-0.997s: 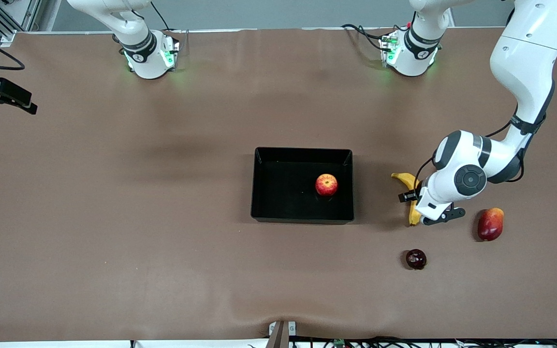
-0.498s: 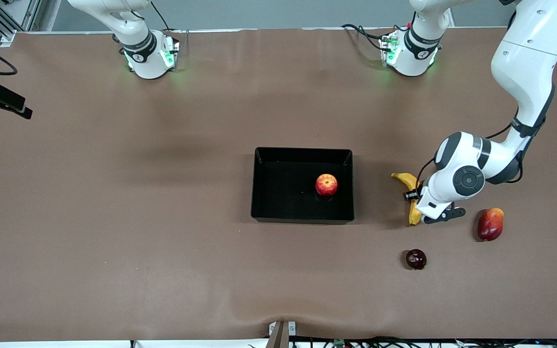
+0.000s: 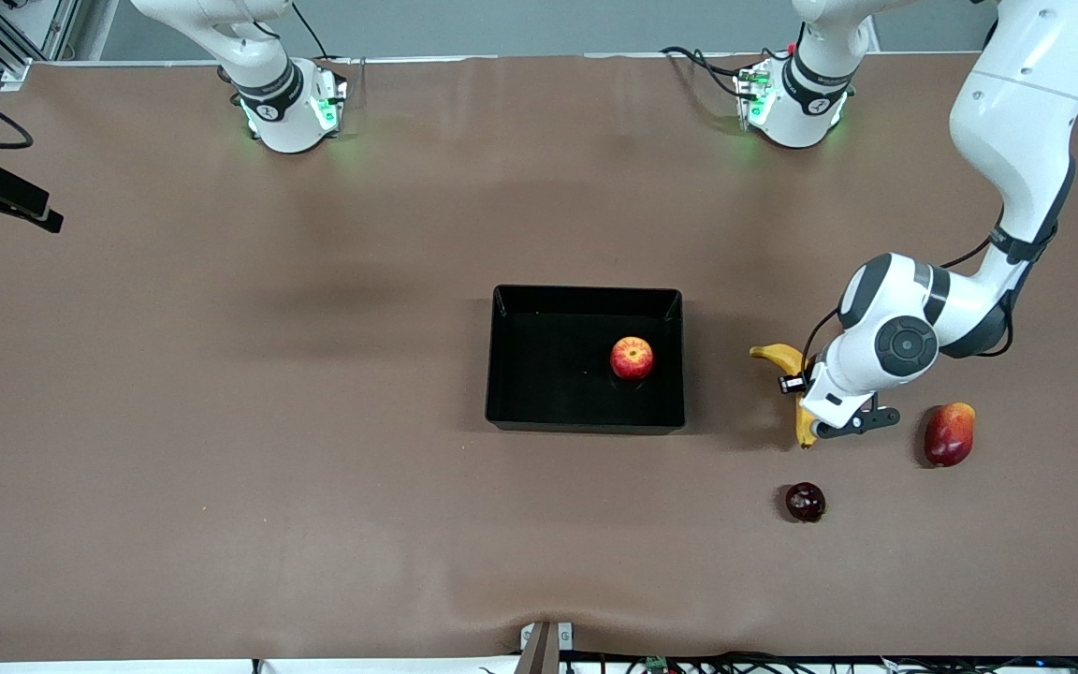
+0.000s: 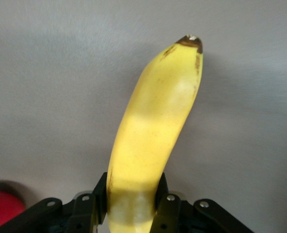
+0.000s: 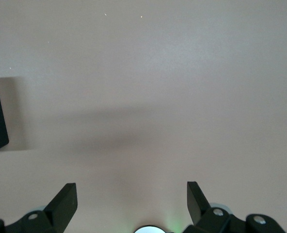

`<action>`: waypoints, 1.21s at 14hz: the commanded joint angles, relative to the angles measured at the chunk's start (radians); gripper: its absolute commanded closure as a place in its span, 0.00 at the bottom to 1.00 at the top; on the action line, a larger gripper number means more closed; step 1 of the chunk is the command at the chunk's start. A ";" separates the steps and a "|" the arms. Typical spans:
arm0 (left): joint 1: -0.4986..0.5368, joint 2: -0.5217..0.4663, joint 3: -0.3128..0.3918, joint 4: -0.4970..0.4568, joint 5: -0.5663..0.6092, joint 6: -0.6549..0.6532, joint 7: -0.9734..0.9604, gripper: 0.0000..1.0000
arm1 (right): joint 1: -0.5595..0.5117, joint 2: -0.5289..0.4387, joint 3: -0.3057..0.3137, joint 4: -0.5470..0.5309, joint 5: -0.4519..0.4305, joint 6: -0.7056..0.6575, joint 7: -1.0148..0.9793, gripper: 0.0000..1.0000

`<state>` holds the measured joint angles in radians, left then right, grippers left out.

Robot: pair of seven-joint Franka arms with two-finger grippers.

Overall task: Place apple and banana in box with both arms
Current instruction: 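Close the left gripper on the banana's stem end, then lift the banana and carry it over the box with the left gripper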

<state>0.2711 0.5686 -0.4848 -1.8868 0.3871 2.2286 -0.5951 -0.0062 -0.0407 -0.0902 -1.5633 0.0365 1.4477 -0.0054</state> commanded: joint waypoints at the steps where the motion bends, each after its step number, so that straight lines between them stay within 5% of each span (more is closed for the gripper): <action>1: -0.004 -0.053 -0.070 0.070 0.015 -0.168 -0.002 0.95 | 0.003 0.004 0.009 0.006 0.013 -0.001 0.001 0.00; 5: -0.013 -0.049 -0.187 0.259 -0.025 -0.374 -0.024 0.98 | 0.012 0.004 0.007 0.006 0.008 -0.003 0.002 0.00; 8: -0.065 -0.035 -0.202 0.334 -0.127 -0.400 -0.112 0.98 | 0.003 0.004 0.006 0.006 0.003 -0.007 -0.001 0.00; 13: -0.283 0.078 -0.186 0.461 -0.126 -0.391 -0.403 0.98 | 0.000 0.002 0.004 0.008 0.003 -0.007 -0.002 0.00; 17: -0.472 0.105 -0.063 0.492 -0.128 -0.321 -0.561 0.98 | 0.003 0.004 0.004 0.006 0.003 0.002 -0.001 0.00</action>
<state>-0.1251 0.6481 -0.6104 -1.4385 0.2668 1.8798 -1.1101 0.0001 -0.0402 -0.0870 -1.5639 0.0367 1.4474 -0.0054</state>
